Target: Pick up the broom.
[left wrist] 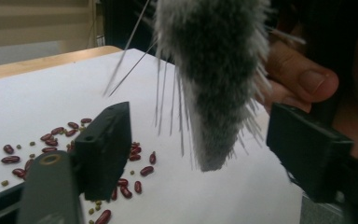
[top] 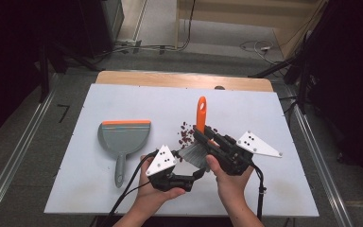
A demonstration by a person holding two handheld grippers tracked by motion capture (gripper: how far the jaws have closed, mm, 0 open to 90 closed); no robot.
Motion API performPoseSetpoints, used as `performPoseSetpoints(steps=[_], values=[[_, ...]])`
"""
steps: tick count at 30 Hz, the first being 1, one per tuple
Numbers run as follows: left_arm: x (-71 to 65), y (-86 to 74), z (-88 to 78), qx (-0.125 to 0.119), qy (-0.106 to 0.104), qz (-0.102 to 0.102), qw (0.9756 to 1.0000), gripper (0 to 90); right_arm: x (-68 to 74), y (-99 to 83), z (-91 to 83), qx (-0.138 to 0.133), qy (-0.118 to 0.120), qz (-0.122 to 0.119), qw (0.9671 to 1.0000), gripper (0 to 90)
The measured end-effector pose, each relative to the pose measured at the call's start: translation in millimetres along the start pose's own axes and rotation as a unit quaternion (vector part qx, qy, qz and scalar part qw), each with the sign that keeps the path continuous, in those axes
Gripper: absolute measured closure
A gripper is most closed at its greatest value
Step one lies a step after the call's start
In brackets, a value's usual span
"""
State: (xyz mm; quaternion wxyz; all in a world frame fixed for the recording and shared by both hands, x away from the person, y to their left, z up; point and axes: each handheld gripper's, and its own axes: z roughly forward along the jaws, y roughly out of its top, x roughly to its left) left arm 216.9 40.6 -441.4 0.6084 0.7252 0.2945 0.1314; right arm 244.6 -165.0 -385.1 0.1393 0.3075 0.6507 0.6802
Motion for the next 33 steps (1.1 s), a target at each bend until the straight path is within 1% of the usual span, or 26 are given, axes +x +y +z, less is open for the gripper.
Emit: performPoseSetpoints(steps=[3, 6, 9, 12, 14, 16, 18, 20, 21, 24, 25, 26, 29, 31, 33], values=[[0.6, -0.8, 1.1, 0.004, -0.005, -0.005, 1.0, 38.7, 3.6, -0.8, 1.3, 0.001, 0.004, 0.0, 1.0, 69.4], [0.4, -1.4, 1.7, 0.009, -0.008, -0.006, 0.9999, 48.9, 6.3, -1.5, 2.0, 0.001, 0.005, -0.003, 1.0, 69.4], [0.6, -2.0, 2.5, 0.017, -0.003, -0.009, 0.9998, 58.0, 7.9, -2.2, 2.1, 0.001, 0.003, -0.007, 1.0, 69.4], [1.3, -2.4, 2.6, 0.016, -0.002, -0.011, 0.9998, 68.3, 8.5, -3.0, 2.6, 0.001, 0.005, -0.009, 0.9999, 69.4], [2.6, -2.4, 1.5, 0.017, 0.001, -0.008, 0.9998, 74.4, 8.8, -3.4, 2.7, 0.001, 0.005, -0.009, 0.9999, 69.4], [4.7, -2.1, 0.8, 0.019, 0.001, -0.008, 0.9998, 79.1, 8.9, -3.6, 2.5, 0.001, 0.004, -0.01, 0.9999, 69.4], [7.7, -1.5, -0.2, 0.026, 0.003, -0.01, 0.9996, 82.1, 9.4, -3.8, 2.1, 0.0, 0.001, -0.01, 0.9999, 69.3], [8.9, -1.4, -0.4, 0.026, 0.002, -0.013, 0.9996, 83.8, 10.2, -4.0, 2.2, 0.002, -0.001, -0.015, 0.9999, 69.1], [11.7, -0.8, -2.4, 0.031, 0.004, -0.008, 0.9995, 84.3, 10.9, -4.0, 2.4, 0.004, -0.002, -0.016, 0.9999, 69.0], [14.5, 0.0, -5.1, 0.033, 0.003, -0.005, 0.9994, 85.1, 11.2, -3.1, 4.0, 0.007, 0.002, -0.024, 0.9997, 68.3], [16.6, 0.6, -6.7, 0.035, 0.003, -0.002, 0.9994, 85.2, 10.7, -2.4, 4.7, 0.009, 0.006, -0.028, 0.9996, 66.9], [18.5, 1.0, -7.8, 0.036, 0.004, -0.001, 0.9993, 85.3, 9.3, -0.7, 5.4, 0.014, 0.016, -0.033, 0.9992, 62.8], [24.1, 2.3, -11.8, 0.038, -0.002, -0.006, 0.9993, 85.5, 3.9, 3.7, 6.2, 0.023, 0.048, -0.03, 0.9981, 53.4], [29.0, 4.0, -16.6, 0.037, -0.004, -0.006, 0.9993, 85.6, -1.3, 6.8, 4.9, 0.024, 0.062, -0.033, 0.9973, 49.5], [32.8, 5.8, -21.1, 0.035, -0.006, -0.005, 0.9994, 85.6, -6.0, 9.5, 2.2, 0.026, 0.068, -0.038, 0.9966, 48.1]])
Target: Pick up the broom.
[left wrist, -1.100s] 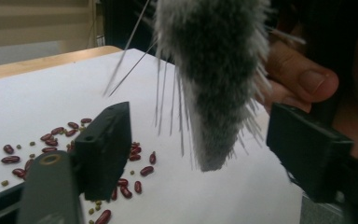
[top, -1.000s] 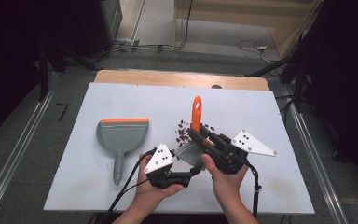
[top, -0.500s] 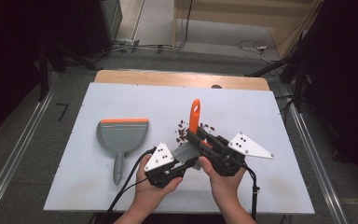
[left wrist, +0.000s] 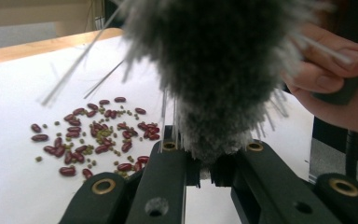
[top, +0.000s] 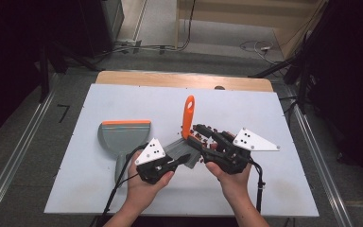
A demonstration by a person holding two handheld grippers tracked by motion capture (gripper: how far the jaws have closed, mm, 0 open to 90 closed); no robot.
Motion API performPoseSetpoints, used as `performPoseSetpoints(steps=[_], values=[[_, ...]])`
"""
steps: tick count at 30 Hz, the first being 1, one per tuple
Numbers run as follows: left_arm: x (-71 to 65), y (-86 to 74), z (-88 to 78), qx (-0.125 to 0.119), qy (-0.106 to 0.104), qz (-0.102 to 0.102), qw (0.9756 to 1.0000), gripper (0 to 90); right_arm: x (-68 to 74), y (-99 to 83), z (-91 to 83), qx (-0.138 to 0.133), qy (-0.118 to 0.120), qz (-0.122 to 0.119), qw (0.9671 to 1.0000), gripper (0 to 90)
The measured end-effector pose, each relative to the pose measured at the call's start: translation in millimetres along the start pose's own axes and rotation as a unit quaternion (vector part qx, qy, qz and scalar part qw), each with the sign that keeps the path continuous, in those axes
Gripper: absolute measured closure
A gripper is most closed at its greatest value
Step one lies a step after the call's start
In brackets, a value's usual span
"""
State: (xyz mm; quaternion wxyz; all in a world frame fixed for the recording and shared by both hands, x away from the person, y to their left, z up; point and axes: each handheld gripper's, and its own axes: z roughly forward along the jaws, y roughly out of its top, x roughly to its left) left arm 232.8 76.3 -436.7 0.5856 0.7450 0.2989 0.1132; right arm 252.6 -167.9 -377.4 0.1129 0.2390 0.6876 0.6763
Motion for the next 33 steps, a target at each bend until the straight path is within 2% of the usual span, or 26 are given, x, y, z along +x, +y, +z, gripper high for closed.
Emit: performPoseSetpoints(steps=[2, 4, 6, 10, 11, 12, 13, 14, 15, 19, 22, 27, 28, 32, 33], values=[[3.7, 1.4, -4.0, -0.001, -0.009, 0.0, 1.0, 85.6, -5.4, 1.7, -2.5, 0.005, 0.008, 0.0, 1.0, 47.1], [7.5, 3.2, -6.9, 0.004, -0.027, -0.002, 0.9996, 85.7, -14.8, 2.8, -4.0, 0.022, 0.027, 0.007, 0.9994, 47.1], [9.8, 4.6, -9.5, 0.006, -0.043, 0.001, 0.9991, 85.6, -23.8, 1.8, -4.3, 0.036, 0.052, 0.019, 0.9978, 46.8], [14.0, 7.0, -13.8, 0.011, -0.074, 0.007, 0.9972, 85.6, -36.3, -3.1, -4.9, 0.052, 0.079, 0.033, 0.995, 46.7], [14.0, 7.0, -13.8, 0.011, -0.074, 0.007, 0.9972, 85.6, -36.3, -3.1, -4.9, 0.052, 0.079, 0.033, 0.995, 46.7], [16.2, 7.1, -14.6, 0.014, -0.1, 0.009, 0.9948, 85.6, -40.1, -5.8, -4.4, 0.058, 0.101, 0.037, 0.9925, 46.7], [16.2, 7.1, -14.6, 0.014, -0.1, 0.009, 0.9948, 85.6, -40.6, -6.7, -3.9, 0.061, 0.107, 0.037, 0.9917, 46.8], [17.4, 6.5, -14.6, 0.022, -0.113, 0.012, 0.9933, 85.6, -40.6, -7.3, -3.4, 0.066, 0.115, 0.036, 0.9905, 46.7], [17.4, 6.5, -14.6, 0.022, -0.113, 0.012, 0.9933, 85.6, -39.9, -8.1, -2.9, 0.067, 0.119, 0.034, 0.99, 46.7], [17.1, 5.2, -13.8, 0.026, -0.143, 0.019, 0.9892, 85.6, -35.9, -11.9, 2.2, 0.087, 0.149, 0.027, 0.9845, 47.1], [15.0, 5.5, -13.7, 0.029, -0.156, 0.029, 0.9869, 85.5, -34.4, -15.5, 6.8, 0.096, 0.165, 0.034, 0.981, 49.4], [13.8, 5.7, -13.3, 0.029, -0.175, 0.031, 0.9836, 85.5, -32.2, -24.6, 13.1, 0.102, 0.209, 0.046, 0.9715, 52.2], [13.8, 5.7, -13.3, 0.029, -0.175, 0.031, 0.9836, 85.5, -31.7, -25.8, 13.6, 0.1, 0.212, 0.047, 0.971, 53.8], [13.4, 4.3, -11.2, 0.035, -0.189, 0.032, 0.9808, 85.5, -31.0, -29.2, 16.2, 0.102, 0.229, 0.055, 0.9665, 62.5], [13.7, 4.0, -10.9, 0.035, -0.193, 0.031, 0.9801, 85.5, -30.4, -29.8, 16.1, 0.104, 0.229, 0.053, 0.9665, 64.8]])
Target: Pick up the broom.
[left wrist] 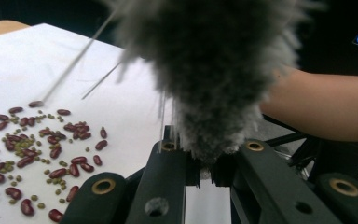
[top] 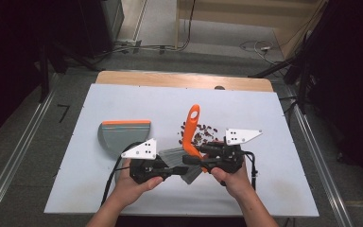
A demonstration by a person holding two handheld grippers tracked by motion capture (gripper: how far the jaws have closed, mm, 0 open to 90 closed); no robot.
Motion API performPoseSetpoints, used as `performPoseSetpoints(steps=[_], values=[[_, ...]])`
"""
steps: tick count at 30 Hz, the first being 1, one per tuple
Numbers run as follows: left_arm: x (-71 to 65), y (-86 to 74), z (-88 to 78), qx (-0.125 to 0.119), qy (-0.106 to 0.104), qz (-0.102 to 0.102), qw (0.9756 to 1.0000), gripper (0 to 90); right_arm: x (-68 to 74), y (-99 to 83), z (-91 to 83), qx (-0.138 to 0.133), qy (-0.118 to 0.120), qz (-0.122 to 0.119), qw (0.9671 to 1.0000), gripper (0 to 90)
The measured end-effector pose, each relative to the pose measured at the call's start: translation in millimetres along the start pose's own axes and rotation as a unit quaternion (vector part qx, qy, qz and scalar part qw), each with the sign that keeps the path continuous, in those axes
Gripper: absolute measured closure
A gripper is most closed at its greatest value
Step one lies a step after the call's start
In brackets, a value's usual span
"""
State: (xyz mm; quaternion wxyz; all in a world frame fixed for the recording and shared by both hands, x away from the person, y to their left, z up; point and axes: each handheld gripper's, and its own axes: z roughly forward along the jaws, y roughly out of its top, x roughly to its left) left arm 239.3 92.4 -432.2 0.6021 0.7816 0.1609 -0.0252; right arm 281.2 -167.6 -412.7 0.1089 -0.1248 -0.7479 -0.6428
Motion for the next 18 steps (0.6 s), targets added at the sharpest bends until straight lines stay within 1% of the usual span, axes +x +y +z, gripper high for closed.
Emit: performPoseSetpoints(steps=[1, 4, 7, 8, 9, 10, 11, 12, 13, 14, 15, 17, 18], values=[[0.2, -0.2, 0.2, -0.002, -0.004, -0.003, 1.0, 85.5, 0.1, -0.3, 0.1, 0.0, -0.003, -0.001, 1.0, 66.7], [1.6, -0.7, -0.1, -0.003, -0.011, -0.006, 0.9999, 85.4, 2.1, -0.1, -0.3, -0.002, -0.007, -0.004, 1.0, 67.3], [2.9, -1.6, -0.9, -0.01, -0.017, -0.015, 0.9997, 84.4, 5.1, 1.4, 0.4, -0.001, -0.015, -0.003, 0.9999, 67.7], [2.6, -1.9, -1.6, -0.013, -0.014, -0.015, 0.9997, 83.6, 6.2, 1.8, 0.7, 0.0, -0.016, -0.004, 0.9999, 67.8], [1.6, -2.2, -2.3, -0.016, -0.007, -0.014, 0.9998, 82.1, 7.2, 2.4, 1.0, 0.0, -0.02, -0.005, 0.9998, 67.8], [0.9, -2.5, -2.3, -0.019, -0.002, -0.015, 0.9997, 79.5, 8.4, 3.1, 1.3, 0.0, -0.026, -0.007, 0.9996, 67.9], [0.9, -2.5, -2.3, -0.019, -0.002, -0.015, 0.9997, 77.2, 8.4, 3.1, 1.3, 0.0, -0.026, -0.007, 0.9996, 67.9], [-0.5, -3.3, -3.5, -0.026, 0.013, -0.016, 0.9994, 74.0, 9.9, 4.6, 1.2, -0.001, -0.037, -0.008, 0.9993, 67.9], [-1.0, -3.7, -4.4, -0.027, 0.022, -0.016, 0.9993, 69.5, 10.6, 5.2, 0.5, -0.002, -0.042, -0.006, 0.9991, 68.0], [-1.0, -3.7, -4.4, -0.027, 0.022, -0.016, 0.9993, 63.0, 10.6, 5.6, 0.0, -0.004, -0.048, -0.006, 0.9988, 68.0], [-1.9, -4.6, -6.9, -0.027, 0.056, -0.016, 0.9979, 56.2, 10.2, 6.3, -1.7, -0.005, -0.058, -0.003, 0.9983, 68.0], [-2.1, -5.6, -9.4, -0.025, 0.077, -0.02, 0.9965, 45.1, 8.4, 6.8, -5.6, -0.009, -0.076, 0.005, 0.9971, 68.0], [-1.7, -6.5, -12.0, -0.026, 0.091, -0.022, 0.9953, 38.8, 7.4, 6.9, -7.0, -0.011, -0.083, 0.006, 0.9965, 68.0]])
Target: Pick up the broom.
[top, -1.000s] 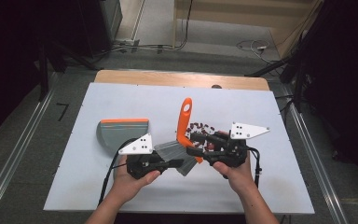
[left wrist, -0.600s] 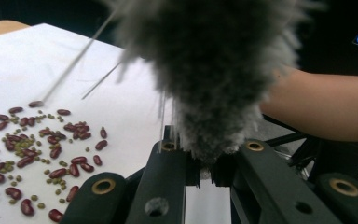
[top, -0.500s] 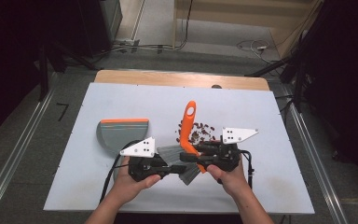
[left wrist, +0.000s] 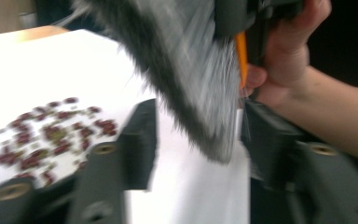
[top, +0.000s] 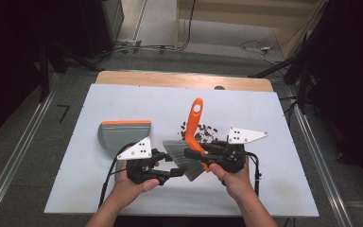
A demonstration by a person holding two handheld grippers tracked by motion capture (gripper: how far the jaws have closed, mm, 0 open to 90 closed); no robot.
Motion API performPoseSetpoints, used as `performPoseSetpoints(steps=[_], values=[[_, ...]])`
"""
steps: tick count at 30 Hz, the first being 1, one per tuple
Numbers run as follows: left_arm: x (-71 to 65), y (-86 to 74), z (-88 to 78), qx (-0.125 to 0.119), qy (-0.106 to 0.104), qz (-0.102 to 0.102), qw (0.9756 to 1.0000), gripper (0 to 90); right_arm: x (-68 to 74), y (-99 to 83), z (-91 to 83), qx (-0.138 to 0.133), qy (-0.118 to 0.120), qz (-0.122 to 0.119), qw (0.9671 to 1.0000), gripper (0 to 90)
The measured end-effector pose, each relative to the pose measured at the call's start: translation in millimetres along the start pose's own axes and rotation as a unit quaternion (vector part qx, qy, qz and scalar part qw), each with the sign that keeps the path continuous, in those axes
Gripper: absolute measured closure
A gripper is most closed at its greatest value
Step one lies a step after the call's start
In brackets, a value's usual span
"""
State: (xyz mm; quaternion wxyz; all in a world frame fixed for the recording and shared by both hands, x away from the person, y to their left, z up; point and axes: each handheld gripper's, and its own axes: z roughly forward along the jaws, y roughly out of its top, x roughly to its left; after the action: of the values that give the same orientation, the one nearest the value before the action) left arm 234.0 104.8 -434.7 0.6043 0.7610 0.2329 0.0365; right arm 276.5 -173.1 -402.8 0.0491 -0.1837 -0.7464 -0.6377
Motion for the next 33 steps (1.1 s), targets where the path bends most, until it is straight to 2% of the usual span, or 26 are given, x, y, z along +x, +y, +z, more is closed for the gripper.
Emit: performPoseSetpoints(steps=[2, 3, 4, 5, 6, 7, 8, 11, 13, 18, 19, 21, 22, 24, 25, 26, 27, 28, 29, 32, 33], values=[[0.7, -0.9, -2.1, -0.003, 0.008, -0.006, 1.0, 29.7, -3.2, 0.2, -3.9, -0.001, -0.025, 0.009, 0.9996, 68.0], [2.5, -2.5, -6.9, -0.007, 0.024, -0.01, 0.9996, 26.1, -4.4, 0.3, -5.2, -0.001, -0.037, 0.012, 0.9992, 68.0], [3.3, -3.4, -9.2, -0.007, 0.033, -0.013, 0.9993, 23.1, -5.7, 0.4, -6.2, 0.0, -0.047, 0.014, 0.9988, 68.0], [3.3, -3.4, -9.2, -0.007, 0.033, -0.013, 0.9993, 20.2, -6.6, 0.6, -7.2, 0.002, -0.058, 0.015, 0.9982, 68.0], [5.5, -5.3, -14.0, -0.009, 0.047, -0.019, 0.9987, 17.0, -7.2, 0.7, -8.0, 0.003, -0.067, 0.017, 0.9976, 68.0], [5.5, -5.3, -14.0, -0.009, 0.047, -0.019, 0.9987, 14.5, -7.7, 0.9, -8.6, 0.005, -0.077, 0.017, 0.9968, 68.0], [7.9, -7.5, -19.2, -0.01, 0.057, -0.023, 0.998, 10.2, -8.4, 1.1, -9.0, 0.006, -0.088, 0.016, 0.996, 68.0], [10.6, -9.2, -24.9, -0.012, 0.068, -0.029, 0.9972, 4.5, -10.1, 1.2, -10.6, 0.02, -0.121, 0.019, 0.9923, 68.0], [15.2, -10.8, -35.3, -0.016, 0.082, -0.031, 0.996, 0.3, -12.9, 0.8, -11.8, 0.024, -0.136, 0.021, 0.9901, 68.0], [21.4, -14.5, -49.7, -0.027, 0.101, -0.034, 0.9939, 0.0, -17.5, 1.7, -16.6, 0.035, -0.178, 0.02, 0.9833, 68.0], [24.5, -16.3, -56.9, -0.03, 0.114, -0.035, 0.9924, 0.0, -18.9, 1.8, -18.0, 0.037, -0.185, 0.022, 0.9818, 68.0], [26.1, -17.6, -60.5, -0.033, 0.117, -0.034, 0.992, 0.0, -22.6, 1.6, -21.3, 0.039, -0.196, 0.027, 0.9794, 68.0], [29.1, -20.1, -68.4, -0.038, 0.121, -0.035, 0.9913, 0.0, -24.7, 1.4, -23.1, 0.038, -0.201, 0.028, 0.9783, 68.0], [31.6, -21.5, -75.9, -0.043, 0.132, -0.037, 0.9897, 0.0, -28.6, 0.8, -26.9, 0.041, -0.213, 0.034, 0.9757, 68.0], [31.6, -21.5, -75.9, -0.043, 0.132, -0.037, 0.9897, 0.0, -30.7, 0.6, -28.9, 0.041, -0.219, 0.038, 0.974, 68.0], [33.2, -21.9, -79.9, -0.046, 0.138, -0.037, 0.9887, 0.0, -33.1, 0.2, -30.9, 0.04, -0.223, 0.04, 0.9733, 68.0], [36.0, -22.8, -87.7, -0.05, 0.151, -0.036, 0.9865, 0.0, -35.1, -0.1, -33.1, 0.039, -0.226, 0.042, 0.9723, 68.0], [36.0, -22.8, -87.7, -0.05, 0.151, -0.036, 0.9865, 0.0, -35.1, -0.1, -33.1, 0.039, -0.226, 0.042, 0.9723, 68.0], [38.5, -24.4, -94.2, -0.052, 0.162, -0.039, 0.9847, 0.0, -38.5, -0.7, -36.6, 0.042, -0.24, 0.045, 0.9687, 68.0], [39.6, -26.2, -98.5, -0.047, 0.168, -0.035, 0.9841, 0.0, -43.2, -1.7, -40.4, 0.049, -0.263, 0.048, 0.9625, 68.0], [39.7, -26.8, -99.8, -0.044, 0.173, -0.032, 0.9835, 0.0, -43.2, -1.7, -40.4, 0.049, -0.263, 0.048, 0.9625, 68.0]])
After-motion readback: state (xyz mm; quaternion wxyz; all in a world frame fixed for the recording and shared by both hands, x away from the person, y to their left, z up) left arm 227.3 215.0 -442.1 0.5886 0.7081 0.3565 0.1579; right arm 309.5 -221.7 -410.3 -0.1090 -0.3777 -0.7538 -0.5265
